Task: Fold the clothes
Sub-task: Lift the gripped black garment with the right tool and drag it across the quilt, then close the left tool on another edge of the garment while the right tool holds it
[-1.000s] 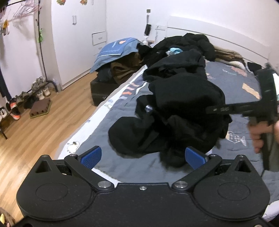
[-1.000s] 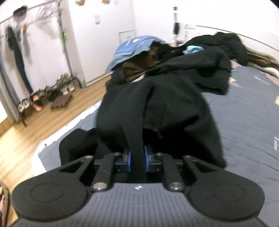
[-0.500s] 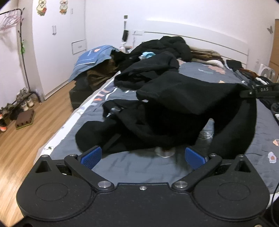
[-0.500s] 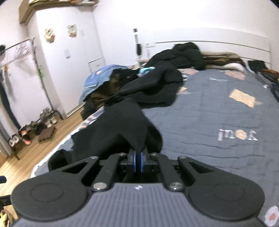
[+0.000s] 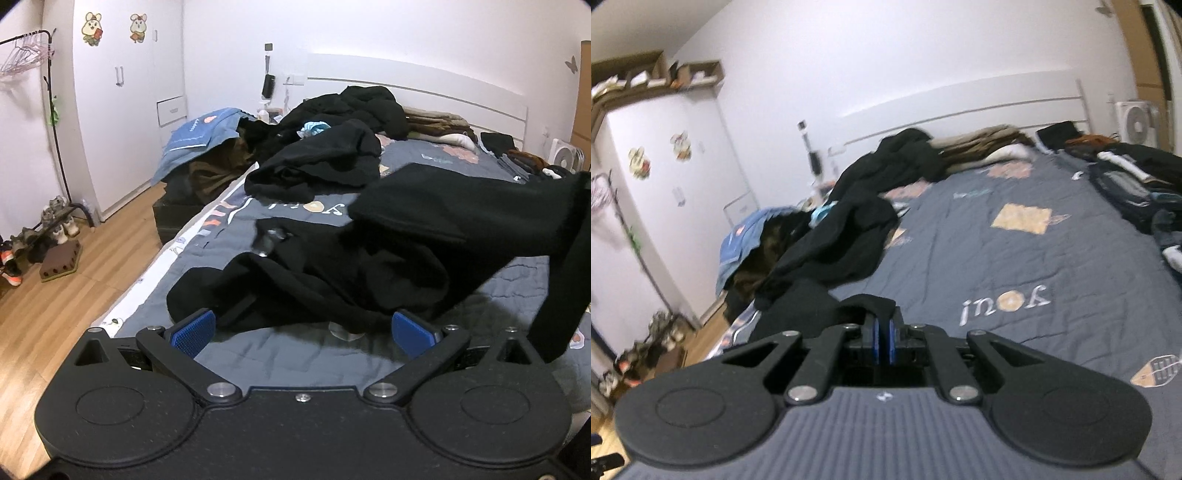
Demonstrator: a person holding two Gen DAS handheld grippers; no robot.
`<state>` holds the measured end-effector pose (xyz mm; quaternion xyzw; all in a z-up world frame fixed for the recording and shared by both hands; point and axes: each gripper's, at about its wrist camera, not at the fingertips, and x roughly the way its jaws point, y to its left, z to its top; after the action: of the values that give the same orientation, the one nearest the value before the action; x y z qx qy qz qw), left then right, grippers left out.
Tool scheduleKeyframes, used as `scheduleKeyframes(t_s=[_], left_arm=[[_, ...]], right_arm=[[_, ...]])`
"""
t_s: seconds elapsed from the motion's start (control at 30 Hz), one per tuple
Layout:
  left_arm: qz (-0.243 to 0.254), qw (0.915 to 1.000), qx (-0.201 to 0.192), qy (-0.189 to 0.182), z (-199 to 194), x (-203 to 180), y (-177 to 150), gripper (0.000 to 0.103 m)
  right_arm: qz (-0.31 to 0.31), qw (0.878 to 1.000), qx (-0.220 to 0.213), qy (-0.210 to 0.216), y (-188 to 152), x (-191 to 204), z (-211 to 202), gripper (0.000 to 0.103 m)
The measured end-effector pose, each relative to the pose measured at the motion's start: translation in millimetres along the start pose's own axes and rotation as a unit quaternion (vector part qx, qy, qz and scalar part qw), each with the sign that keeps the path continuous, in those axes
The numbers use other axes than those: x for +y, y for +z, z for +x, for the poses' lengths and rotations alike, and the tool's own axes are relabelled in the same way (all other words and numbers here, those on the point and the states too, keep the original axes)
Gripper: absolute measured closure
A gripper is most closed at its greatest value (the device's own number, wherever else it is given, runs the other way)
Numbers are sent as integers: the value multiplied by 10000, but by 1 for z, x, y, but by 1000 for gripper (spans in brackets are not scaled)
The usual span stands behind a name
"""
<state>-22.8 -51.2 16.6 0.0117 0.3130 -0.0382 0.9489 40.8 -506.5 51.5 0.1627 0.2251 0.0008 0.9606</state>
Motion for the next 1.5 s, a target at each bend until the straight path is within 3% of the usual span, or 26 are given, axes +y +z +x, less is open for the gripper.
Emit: scheduleKeyframes(t_s=[0.13, 0.33, 0.4, 0.47, 0.53, 0.6, 0.7, 0.8, 0.9, 0.97, 1.07, 1.23, 1.27, 1.4, 1.5], left_arm=[[37, 10000, 15, -41, 0, -3, -3, 0], [94, 9997, 142, -149, 10, -12, -11, 0], [170, 9996, 139, -172, 15, -15, -13, 0], [204, 9995, 151, -202, 22, -14, -15, 0], [208, 9991, 232, -289, 35, -16, -16, 0], [249, 9982, 333, -431, 51, -20, -15, 0], [450, 9963, 275, -673, 75, -34, -12, 0], [957, 9925, 205, -733, 106, -53, -13, 0], [1200, 9871, 372, -987, 130, -62, -19, 0], [1518, 9817, 226, -1128, 133, -67, -24, 0], [2348, 9650, 2, -1166, 132, -80, -32, 0], [3740, 9183, -193, -1283, 144, -108, -49, 0], [3941, 9092, -196, -1328, 149, -114, -53, 0], [4344, 8869, -63, -1570, 169, -132, -68, 5], [4788, 8636, -85, -1578, 179, -150, -84, 5]], right_arm=[[-343, 9978, 281, -494, -9, -23, 3, 97], [-612, 9892, 943, -942, -58, -45, 26, 91], [-586, 9900, 867, -942, -62, -47, 19, 86], [-566, 9911, 775, -924, -65, -48, 11, 75], [-574, 9929, 621, -833, -65, -43, 1, 58], [-578, 9944, 494, -729, -65, -37, -8, 52], [-632, 9956, 492, -496, -76, -25, -6, 48], [-994, 9922, 670, -331, -92, -9, 11, 45], [-1684, 9807, 959, -249, -114, 10, 34, 44], [-2036, 9727, 1114, -83, -130, 19, 44, 43], [-2391, 9626, 1274, 71, -148, 31, 56, 41], [-2782, 9517, 1293, 83, -168, 43, 68, 38], [-2839, 9501, 1288, 79, -170, 43, 69, 38], [-3066, 9433, 1268, 61, -178, 44, 75, 36], [-3235, 9379, 1253, 47, -185, 45, 80, 35]])
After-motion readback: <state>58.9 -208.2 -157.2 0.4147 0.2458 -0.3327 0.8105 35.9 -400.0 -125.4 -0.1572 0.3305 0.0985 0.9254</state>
